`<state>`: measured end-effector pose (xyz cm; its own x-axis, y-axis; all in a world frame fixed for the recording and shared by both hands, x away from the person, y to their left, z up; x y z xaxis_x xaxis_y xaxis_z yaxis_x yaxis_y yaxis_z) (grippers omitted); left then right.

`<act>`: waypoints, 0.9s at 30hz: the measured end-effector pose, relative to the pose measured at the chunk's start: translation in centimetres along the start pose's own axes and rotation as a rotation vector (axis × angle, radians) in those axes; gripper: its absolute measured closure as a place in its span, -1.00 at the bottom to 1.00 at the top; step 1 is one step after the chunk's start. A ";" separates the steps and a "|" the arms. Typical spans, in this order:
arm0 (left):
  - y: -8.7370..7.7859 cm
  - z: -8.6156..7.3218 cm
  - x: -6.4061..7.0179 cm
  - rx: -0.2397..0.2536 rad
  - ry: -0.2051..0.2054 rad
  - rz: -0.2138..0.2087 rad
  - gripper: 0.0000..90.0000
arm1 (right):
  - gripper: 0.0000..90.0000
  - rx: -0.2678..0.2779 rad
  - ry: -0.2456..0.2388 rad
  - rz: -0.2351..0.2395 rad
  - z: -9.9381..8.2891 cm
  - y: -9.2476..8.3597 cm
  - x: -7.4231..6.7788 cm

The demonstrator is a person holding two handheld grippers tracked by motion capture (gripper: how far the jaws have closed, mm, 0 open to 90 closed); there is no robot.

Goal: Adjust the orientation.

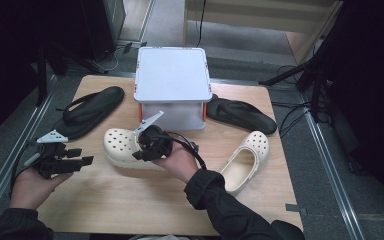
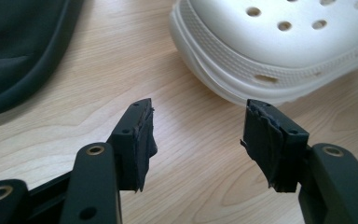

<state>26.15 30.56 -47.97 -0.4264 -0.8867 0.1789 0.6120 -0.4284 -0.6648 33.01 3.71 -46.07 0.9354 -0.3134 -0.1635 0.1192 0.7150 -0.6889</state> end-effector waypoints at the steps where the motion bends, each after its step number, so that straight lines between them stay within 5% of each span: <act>1: 0.0 0.0 0.0 0.000 0.000 0.000 -0.02 | 0.71 0.000 0.000 0.000 0.0 0.0 0.0; 13: 1.7 0.7 2.5 -0.001 0.022 -0.060 0.02 | 0.70 0.042 0.065 -0.047 -5.3 -3.3 0.4; 18: 2.7 1.0 4.1 -0.012 0.068 -0.083 0.04 | 0.70 0.048 0.093 -0.046 -7.2 -3.3 0.6; 27: 3.8 1.5 5.5 -0.004 0.075 -0.129 0.10 | 0.69 0.056 0.082 -0.057 -7.8 -2.3 0.7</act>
Point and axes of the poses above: each handheld gripper's, and its own axes: y roughly forward along the jaws, z roughly out of its top, x roughly to its right, the point moved 2 cm from there along y, roughly forward along the jaws, and after that the axes turned 6 degrees about x, right-handed, at the moved point
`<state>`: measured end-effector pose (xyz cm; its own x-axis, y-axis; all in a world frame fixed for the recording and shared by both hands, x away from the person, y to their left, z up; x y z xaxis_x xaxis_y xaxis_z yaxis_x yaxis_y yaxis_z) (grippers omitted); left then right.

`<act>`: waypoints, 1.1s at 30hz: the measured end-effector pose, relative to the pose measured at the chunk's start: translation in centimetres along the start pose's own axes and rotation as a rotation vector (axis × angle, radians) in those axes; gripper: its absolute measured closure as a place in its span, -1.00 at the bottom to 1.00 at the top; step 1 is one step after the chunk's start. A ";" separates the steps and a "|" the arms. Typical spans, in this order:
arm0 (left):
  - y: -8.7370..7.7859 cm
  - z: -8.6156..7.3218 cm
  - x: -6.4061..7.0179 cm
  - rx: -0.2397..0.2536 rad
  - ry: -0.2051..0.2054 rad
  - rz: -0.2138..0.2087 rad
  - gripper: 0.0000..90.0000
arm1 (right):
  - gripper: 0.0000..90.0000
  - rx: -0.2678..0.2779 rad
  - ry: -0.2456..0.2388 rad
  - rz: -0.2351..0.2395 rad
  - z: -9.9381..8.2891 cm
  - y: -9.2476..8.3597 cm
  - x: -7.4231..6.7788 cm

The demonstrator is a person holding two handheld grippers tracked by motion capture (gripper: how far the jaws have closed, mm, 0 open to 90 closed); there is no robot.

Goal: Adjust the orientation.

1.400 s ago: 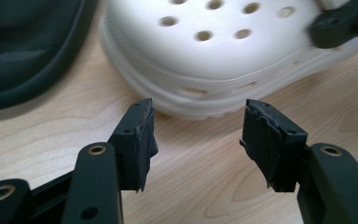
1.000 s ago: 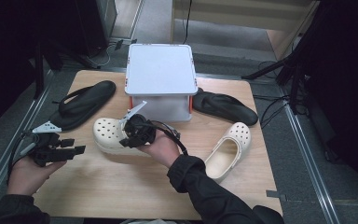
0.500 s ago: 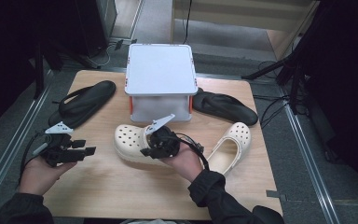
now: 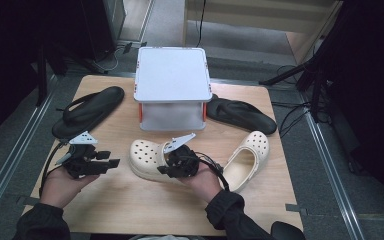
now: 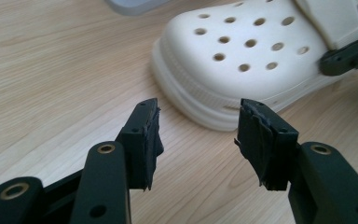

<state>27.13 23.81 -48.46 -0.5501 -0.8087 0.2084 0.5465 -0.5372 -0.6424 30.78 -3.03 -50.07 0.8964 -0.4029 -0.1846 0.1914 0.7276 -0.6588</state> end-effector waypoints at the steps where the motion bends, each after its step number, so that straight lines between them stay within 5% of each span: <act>1: 0.2 0.1 0.2 -0.001 0.003 -0.007 0.11 | 0.67 0.006 -0.002 -0.001 0.0 0.1 0.0; 9: 1.1 0.6 1.3 -0.001 0.041 -0.030 0.19 | 0.32 -0.031 -0.028 0.012 -0.5 -0.1 -0.1; 17: 1.6 1.0 2.1 -0.016 0.061 -0.065 0.36 | 0.26 0.003 -0.013 0.005 -0.6 -2.0 -0.3; 21: 2.0 1.4 2.7 -0.011 0.053 -0.096 0.42 | 0.42 0.035 0.003 -0.003 -0.7 -3.7 0.1; 24: 2.3 1.6 3.2 -0.008 0.060 -0.105 0.48 | 0.79 0.058 0.023 -0.014 -1.0 -5.1 0.7; 27: 2.6 1.7 3.6 -0.019 0.074 -0.114 0.53 | 0.93 0.062 0.037 -0.039 -1.3 -6.0 1.4; 33: 2.9 1.8 4.4 -0.023 0.107 -0.110 0.71 | 1.00 0.075 0.078 -0.091 -1.9 -7.0 2.8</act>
Point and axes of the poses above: each handheld gripper's, and its own axes: y roughly forward along the jaws, z roughly out of its top, x roughly to its right, the point moved 2 cm from there along y, roughly forward along the jaws, and after that the axes turned 6 degrees about x, right-handed, at the moved point
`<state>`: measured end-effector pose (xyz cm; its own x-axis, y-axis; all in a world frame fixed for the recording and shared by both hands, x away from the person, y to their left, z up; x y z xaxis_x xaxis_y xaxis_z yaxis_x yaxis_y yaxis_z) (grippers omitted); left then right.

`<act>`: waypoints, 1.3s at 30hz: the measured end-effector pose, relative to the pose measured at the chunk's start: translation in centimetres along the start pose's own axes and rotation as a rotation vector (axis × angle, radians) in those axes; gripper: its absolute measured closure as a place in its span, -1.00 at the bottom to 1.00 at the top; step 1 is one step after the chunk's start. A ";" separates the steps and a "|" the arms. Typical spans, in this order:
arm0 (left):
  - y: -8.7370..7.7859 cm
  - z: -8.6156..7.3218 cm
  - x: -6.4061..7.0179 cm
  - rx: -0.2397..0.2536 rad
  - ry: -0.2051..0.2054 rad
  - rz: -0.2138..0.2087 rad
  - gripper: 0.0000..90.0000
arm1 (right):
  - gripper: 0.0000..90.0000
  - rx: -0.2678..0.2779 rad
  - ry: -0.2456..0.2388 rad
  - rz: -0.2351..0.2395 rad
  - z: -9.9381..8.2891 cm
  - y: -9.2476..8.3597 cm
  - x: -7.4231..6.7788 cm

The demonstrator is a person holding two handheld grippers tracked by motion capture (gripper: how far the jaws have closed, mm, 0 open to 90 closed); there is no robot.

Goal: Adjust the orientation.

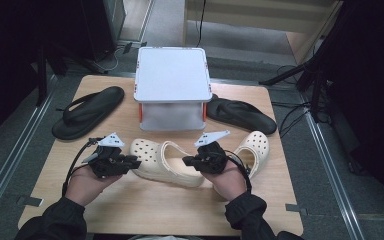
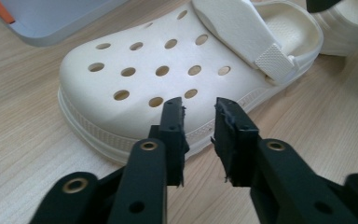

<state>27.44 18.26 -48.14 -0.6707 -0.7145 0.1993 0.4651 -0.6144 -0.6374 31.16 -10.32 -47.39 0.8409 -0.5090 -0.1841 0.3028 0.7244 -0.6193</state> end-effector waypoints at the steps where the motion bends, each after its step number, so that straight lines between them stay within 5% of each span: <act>1: 0.0 0.0 0.2 0.011 -0.003 -0.020 0.72 | 1.00 -0.004 0.013 -0.023 -0.2 -0.2 0.5; 11: 0.9 -0.7 0.6 -0.012 0.001 -0.011 0.80 | 1.00 0.032 0.057 -0.097 -0.8 -0.4 3.1; 18: 1.8 -1.4 0.5 -0.025 -0.011 -0.014 0.85 | 1.00 0.001 0.077 -0.107 -0.8 0.4 4.5; 39: 3.0 -1.8 1.2 -0.037 0.021 0.019 0.83 | 1.00 -0.077 0.089 -0.121 -1.3 3.4 5.8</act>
Point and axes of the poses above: each handheld gripper's, and its own axes: y roughly forward along the jaws, z roughly out of its top, x roughly to its right, the point moved 2 cm from there along y, roughly forward along the jaws, and after that the axes turned 6 degrees about x, right-handed, at the moved point
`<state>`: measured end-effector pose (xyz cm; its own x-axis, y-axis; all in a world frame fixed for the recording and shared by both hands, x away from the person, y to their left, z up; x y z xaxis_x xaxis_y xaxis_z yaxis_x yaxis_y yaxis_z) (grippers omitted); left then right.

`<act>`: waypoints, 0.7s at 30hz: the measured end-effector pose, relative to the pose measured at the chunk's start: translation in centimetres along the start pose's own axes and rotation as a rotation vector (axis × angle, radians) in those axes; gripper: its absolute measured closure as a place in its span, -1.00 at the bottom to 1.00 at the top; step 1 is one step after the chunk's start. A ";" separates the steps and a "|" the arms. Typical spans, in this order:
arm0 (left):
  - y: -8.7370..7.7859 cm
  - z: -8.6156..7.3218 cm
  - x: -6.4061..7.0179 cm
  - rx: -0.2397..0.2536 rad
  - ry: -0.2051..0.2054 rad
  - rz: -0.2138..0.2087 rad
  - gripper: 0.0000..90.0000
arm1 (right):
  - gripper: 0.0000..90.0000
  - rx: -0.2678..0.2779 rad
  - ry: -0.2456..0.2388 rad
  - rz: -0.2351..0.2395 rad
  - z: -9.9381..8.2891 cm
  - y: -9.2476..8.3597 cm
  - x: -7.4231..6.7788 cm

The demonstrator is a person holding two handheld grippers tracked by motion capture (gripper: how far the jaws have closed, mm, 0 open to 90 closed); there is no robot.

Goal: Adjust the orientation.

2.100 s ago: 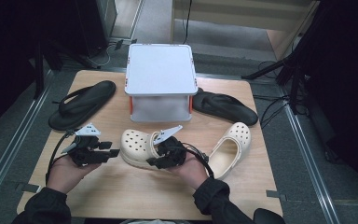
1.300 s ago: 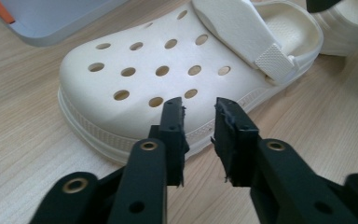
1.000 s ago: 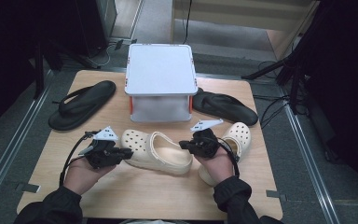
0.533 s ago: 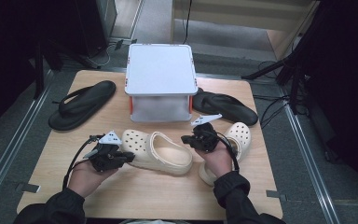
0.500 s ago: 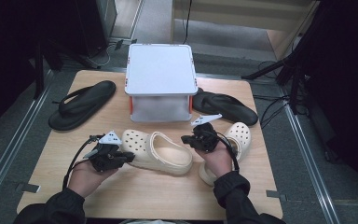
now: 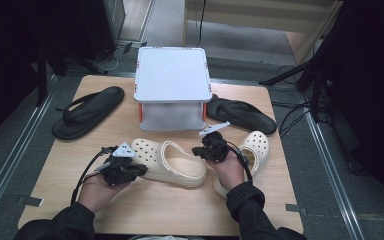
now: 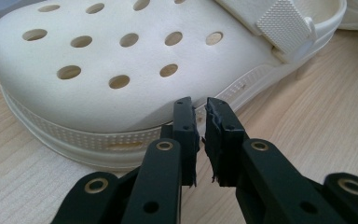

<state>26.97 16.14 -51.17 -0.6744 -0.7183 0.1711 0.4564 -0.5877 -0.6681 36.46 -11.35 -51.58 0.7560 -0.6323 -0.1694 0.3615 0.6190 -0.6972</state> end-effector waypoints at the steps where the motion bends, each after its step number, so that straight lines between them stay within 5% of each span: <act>1: 0.0 0.0 0.0 0.001 0.003 0.003 0.84 | 1.00 -0.003 -0.006 0.003 0.0 0.1 -0.1; 21: 0.4 0.4 -0.6 0.011 -0.034 0.049 0.95 | 1.00 -0.024 -0.030 0.002 -0.1 0.4 -1.4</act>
<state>27.75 16.18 -51.23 -0.6309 -0.7584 0.1635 0.4947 -0.5556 -0.6682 35.44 -10.27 -51.67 0.7727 -0.6168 -0.1503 0.3472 0.6088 -0.7133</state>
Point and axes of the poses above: each handheld gripper's, and its own axes: y roughly forward along the jaws, z roughly out of its top, x roughly to its right, the point moved 2 cm from there along y, roughly forward along the jaws, and after that the axes turned 6 degrees about x, right-handed, at the moved point
